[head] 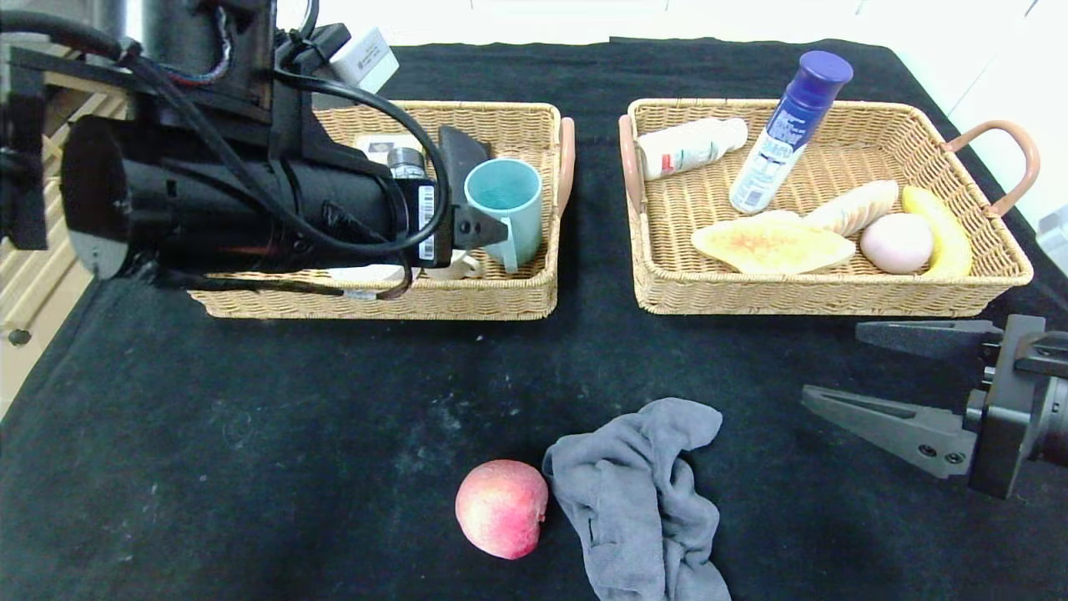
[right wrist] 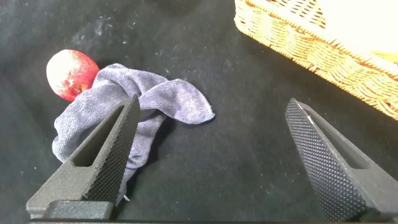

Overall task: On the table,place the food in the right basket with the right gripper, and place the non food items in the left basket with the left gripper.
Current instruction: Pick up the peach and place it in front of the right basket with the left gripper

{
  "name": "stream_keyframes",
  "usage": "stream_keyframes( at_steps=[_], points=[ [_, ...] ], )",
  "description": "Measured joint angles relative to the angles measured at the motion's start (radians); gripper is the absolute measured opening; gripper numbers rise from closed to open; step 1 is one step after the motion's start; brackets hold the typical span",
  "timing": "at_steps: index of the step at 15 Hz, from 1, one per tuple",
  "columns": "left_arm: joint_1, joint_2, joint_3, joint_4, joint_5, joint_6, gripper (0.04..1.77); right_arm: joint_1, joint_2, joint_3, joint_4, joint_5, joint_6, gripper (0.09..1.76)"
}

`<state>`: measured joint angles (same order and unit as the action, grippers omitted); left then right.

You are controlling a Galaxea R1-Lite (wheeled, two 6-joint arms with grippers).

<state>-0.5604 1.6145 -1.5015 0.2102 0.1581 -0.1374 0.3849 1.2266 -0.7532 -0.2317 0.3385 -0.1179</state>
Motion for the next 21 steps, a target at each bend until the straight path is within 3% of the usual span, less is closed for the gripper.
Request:
stream_keyframes(
  at_steps=[5,9,15,21],
  points=[
    [-0.113,-0.133,0.186,0.105,0.028,-0.002,1.64,0.002,-0.005,0.002,0.000,0.000,0.000,1.71],
    [-0.189,-0.173,0.333,0.124,0.030,0.000,1.67,0.009,-0.007,0.003,0.000,0.000,0.000,1.71],
    [-0.269,-0.136,0.376,0.131,0.057,0.010,1.69,0.021,-0.022,0.005,0.001,0.001,0.000,1.71],
    [-0.299,-0.092,0.405,0.124,0.056,0.031,1.70,0.022,-0.026,0.005,0.002,0.003,0.001,1.71]
  ],
)
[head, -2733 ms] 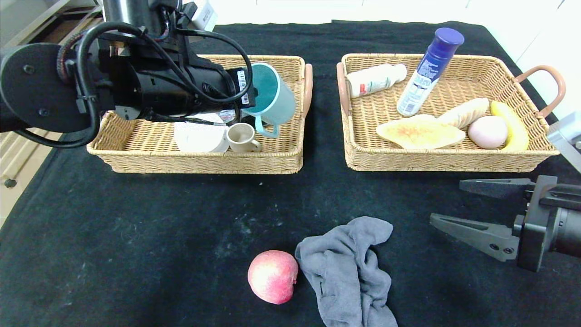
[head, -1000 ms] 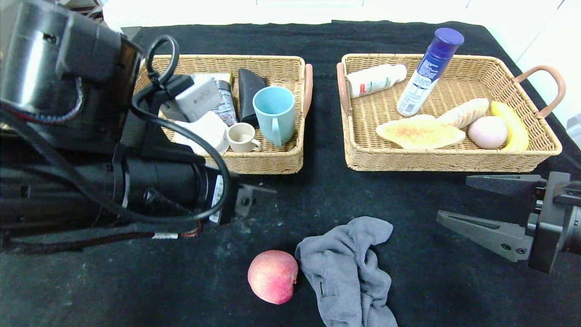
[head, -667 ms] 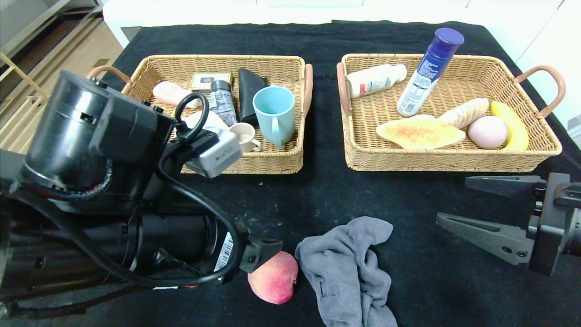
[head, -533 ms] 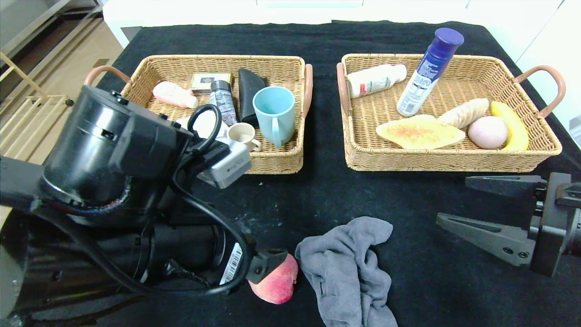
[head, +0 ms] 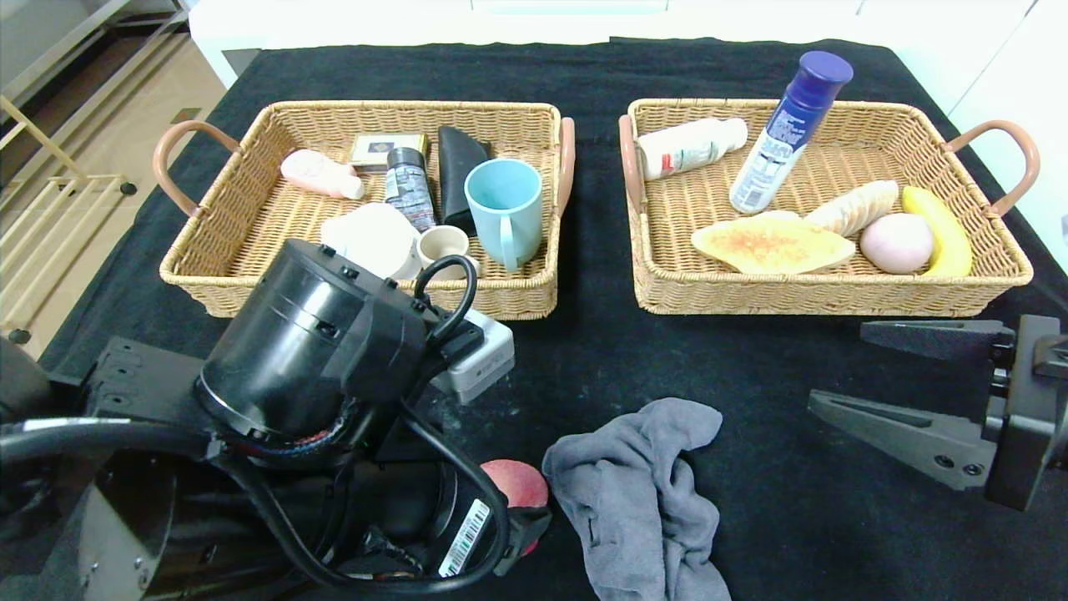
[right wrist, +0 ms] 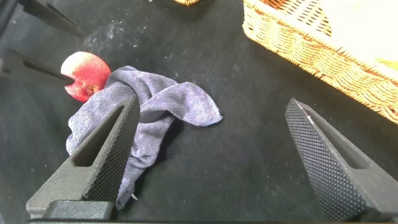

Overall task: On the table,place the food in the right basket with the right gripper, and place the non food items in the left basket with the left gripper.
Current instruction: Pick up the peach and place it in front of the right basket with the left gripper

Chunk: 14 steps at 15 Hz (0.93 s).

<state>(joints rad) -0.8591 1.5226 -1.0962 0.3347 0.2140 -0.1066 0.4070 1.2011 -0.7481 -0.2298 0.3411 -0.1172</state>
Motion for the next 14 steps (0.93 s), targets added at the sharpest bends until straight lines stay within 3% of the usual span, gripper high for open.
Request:
stream_keyframes(
  at_steps=[14],
  points=[
    [-0.013,0.075,0.039,-0.032,0.000,-0.003,1.71,0.001,0.004,0.003,0.000,0.003,0.000,1.71]
  ],
)
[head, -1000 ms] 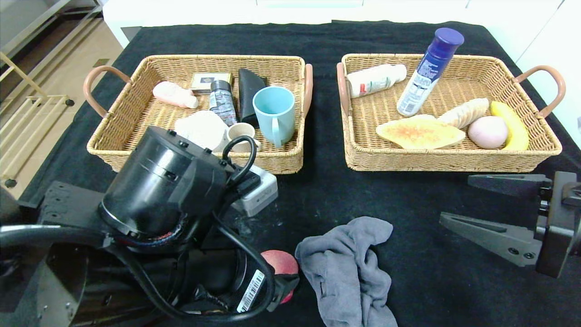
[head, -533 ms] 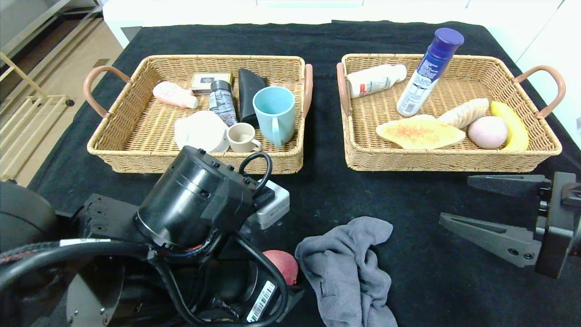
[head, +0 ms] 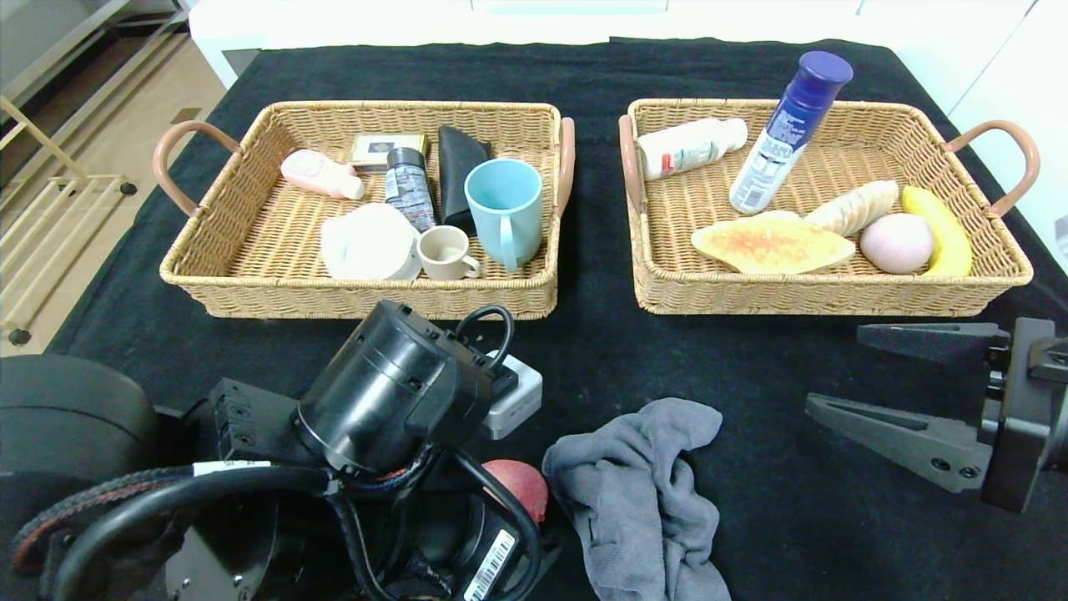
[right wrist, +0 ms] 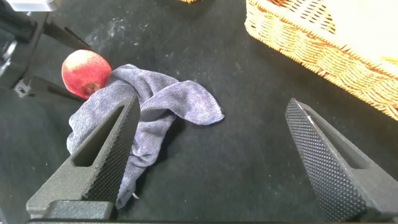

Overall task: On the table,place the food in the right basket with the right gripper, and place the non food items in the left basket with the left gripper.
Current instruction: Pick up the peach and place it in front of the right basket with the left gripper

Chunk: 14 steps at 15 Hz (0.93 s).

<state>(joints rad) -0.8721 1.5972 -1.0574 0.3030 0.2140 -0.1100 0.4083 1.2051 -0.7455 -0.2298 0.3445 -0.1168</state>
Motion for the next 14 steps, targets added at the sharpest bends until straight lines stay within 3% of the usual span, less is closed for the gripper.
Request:
stream_keyframes(
  at_steps=[10,12,14],
  points=[
    [0.019,0.044,0.002,-0.010,0.015,-0.002,1.71,0.005,0.001,0.001,0.000,-0.001,0.000,1.71],
    [0.019,0.050,0.001,-0.010,0.016,-0.003,1.34,0.005,0.001,0.001,0.000,-0.001,0.000,1.71],
    [0.021,0.054,0.000,-0.011,0.016,-0.005,1.22,0.005,0.001,0.001,0.000,0.000,0.000,1.71]
  ],
)
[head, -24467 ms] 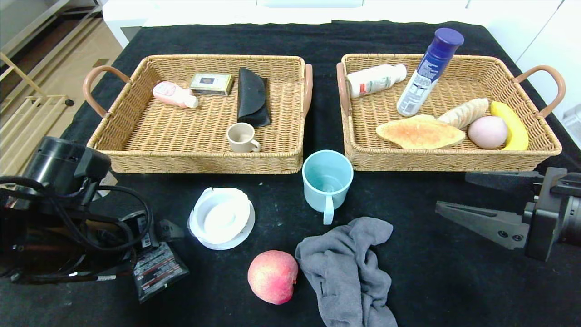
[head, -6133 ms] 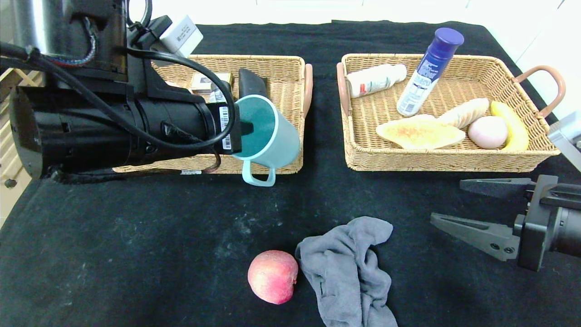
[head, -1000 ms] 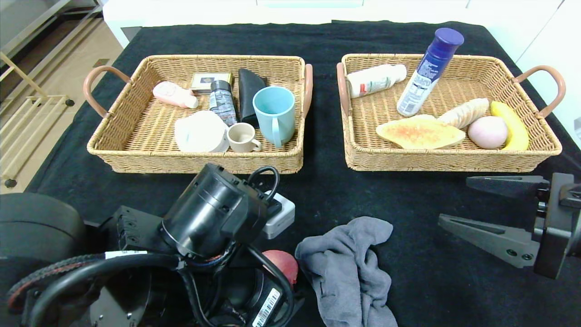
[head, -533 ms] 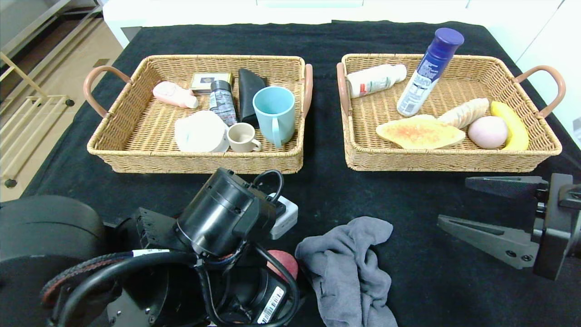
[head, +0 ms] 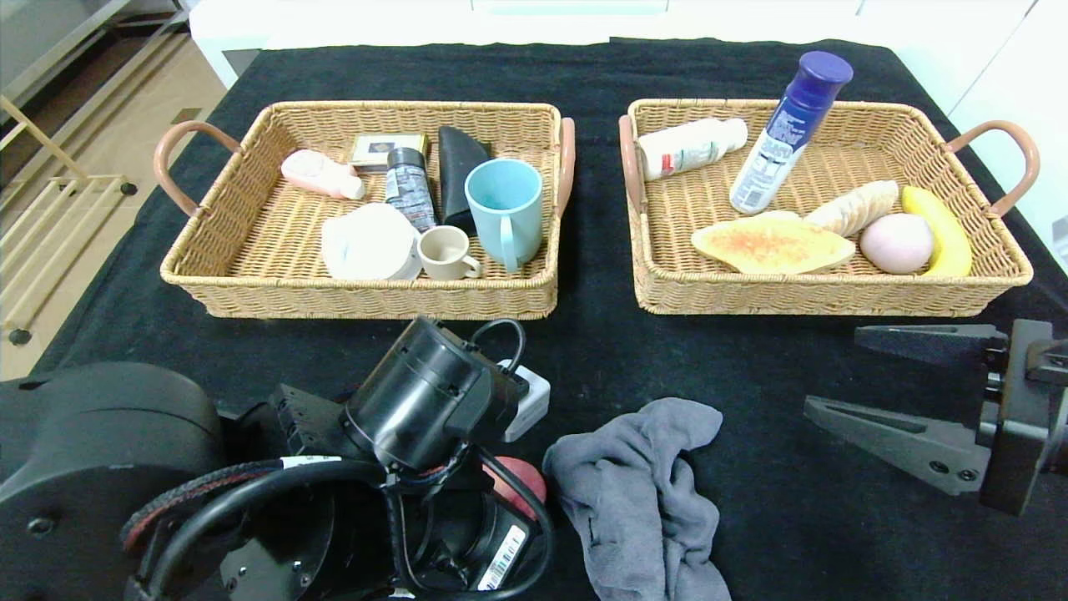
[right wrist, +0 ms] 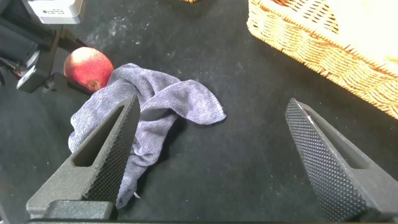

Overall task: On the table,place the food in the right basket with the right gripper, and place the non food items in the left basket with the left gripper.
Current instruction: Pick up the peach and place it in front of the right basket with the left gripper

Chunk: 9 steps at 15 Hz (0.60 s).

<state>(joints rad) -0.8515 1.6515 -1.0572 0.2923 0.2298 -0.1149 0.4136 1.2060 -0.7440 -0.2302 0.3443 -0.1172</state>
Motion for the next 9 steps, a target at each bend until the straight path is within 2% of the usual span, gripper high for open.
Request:
stream_keyframes(
  at_steps=[9],
  points=[
    [-0.001,0.003,0.002,-0.001,0.001,-0.004,1.19,0.001,0.000,0.000,0.000,0.000,0.000,1.71]
  ],
)
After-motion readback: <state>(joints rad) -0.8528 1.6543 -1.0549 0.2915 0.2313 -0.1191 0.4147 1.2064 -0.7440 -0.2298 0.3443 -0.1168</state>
